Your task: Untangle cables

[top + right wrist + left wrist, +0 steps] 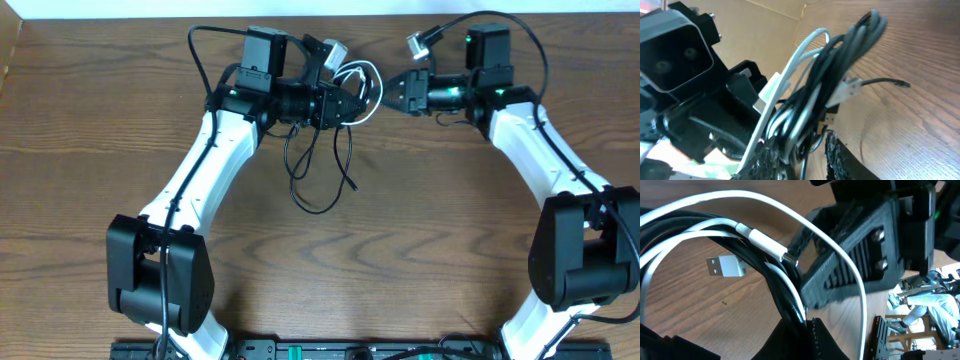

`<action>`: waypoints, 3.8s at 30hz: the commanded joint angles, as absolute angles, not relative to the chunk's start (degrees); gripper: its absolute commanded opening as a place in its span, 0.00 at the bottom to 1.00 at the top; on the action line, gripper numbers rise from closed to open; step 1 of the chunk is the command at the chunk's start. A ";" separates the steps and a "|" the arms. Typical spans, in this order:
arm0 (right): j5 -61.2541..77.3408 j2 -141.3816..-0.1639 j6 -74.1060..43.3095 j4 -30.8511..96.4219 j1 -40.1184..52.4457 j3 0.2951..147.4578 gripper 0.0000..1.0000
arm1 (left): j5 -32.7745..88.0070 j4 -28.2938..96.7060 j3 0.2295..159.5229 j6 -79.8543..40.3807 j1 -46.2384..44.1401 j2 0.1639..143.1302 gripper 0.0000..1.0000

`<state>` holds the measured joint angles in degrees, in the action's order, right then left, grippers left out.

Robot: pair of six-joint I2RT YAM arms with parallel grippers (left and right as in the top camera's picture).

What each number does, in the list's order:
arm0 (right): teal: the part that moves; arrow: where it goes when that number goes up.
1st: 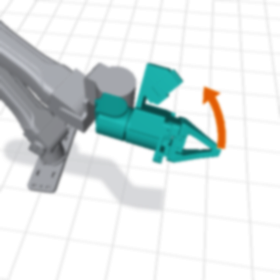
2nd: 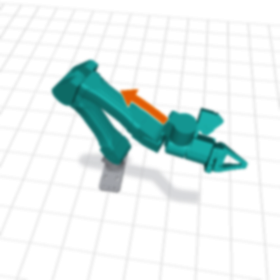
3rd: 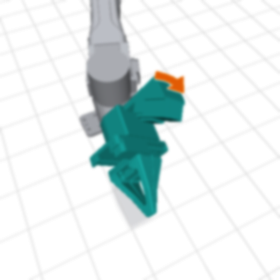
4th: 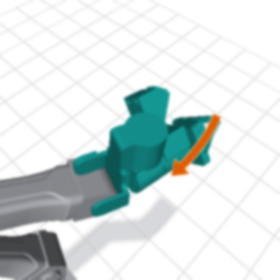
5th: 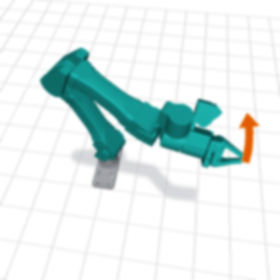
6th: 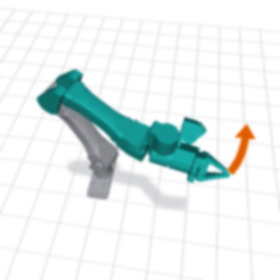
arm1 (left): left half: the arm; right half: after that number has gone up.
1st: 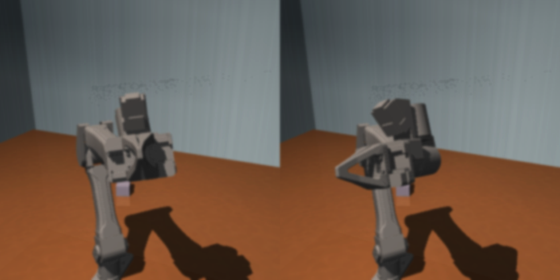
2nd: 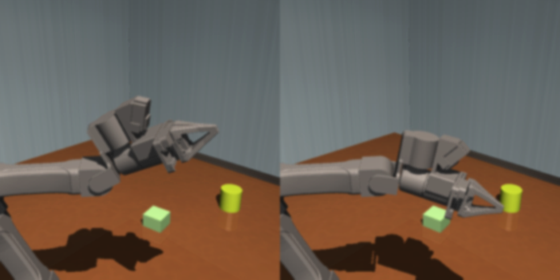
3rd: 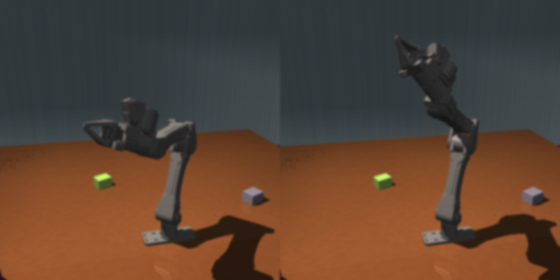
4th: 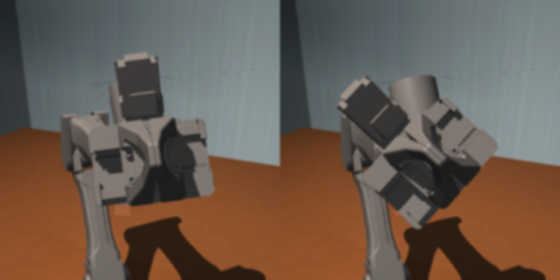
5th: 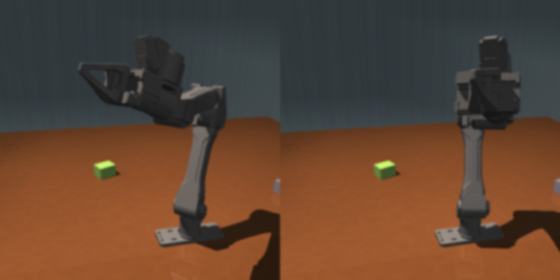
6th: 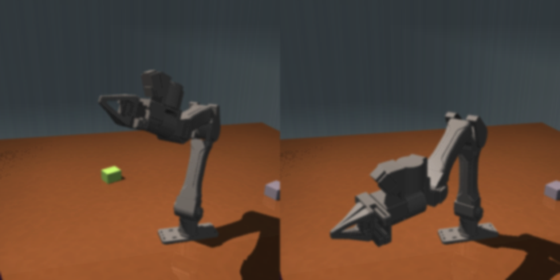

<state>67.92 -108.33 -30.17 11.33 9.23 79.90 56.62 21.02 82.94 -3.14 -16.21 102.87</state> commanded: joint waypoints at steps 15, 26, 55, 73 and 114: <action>53.82 -108.25 -31.33 15.49 11.55 80.51 0.01 | 57.36 20.71 83.37 -3.27 -16.47 102.35 0.07; 46.06 -108.25 -23.66 23.79 11.27 80.51 0.01 | 57.32 20.73 83.37 -3.25 -16.43 102.35 0.08; 69.36 -108.25 -13.17 27.49 2.44 80.51 0.40 | 57.32 21.78 82.61 -3.25 -16.43 102.35 0.07; 69.34 -108.25 -33.91 17.93 4.47 80.51 0.33 | 60.86 22.02 82.56 0.97 -16.49 102.35 0.08; 57.32 -108.25 -36.95 19.57 9.26 80.51 0.12 | 60.80 22.04 82.56 2.83 -16.47 102.35 0.08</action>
<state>59.02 -108.38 -37.36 19.09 9.34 80.53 59.22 22.15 82.85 1.56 -16.56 103.07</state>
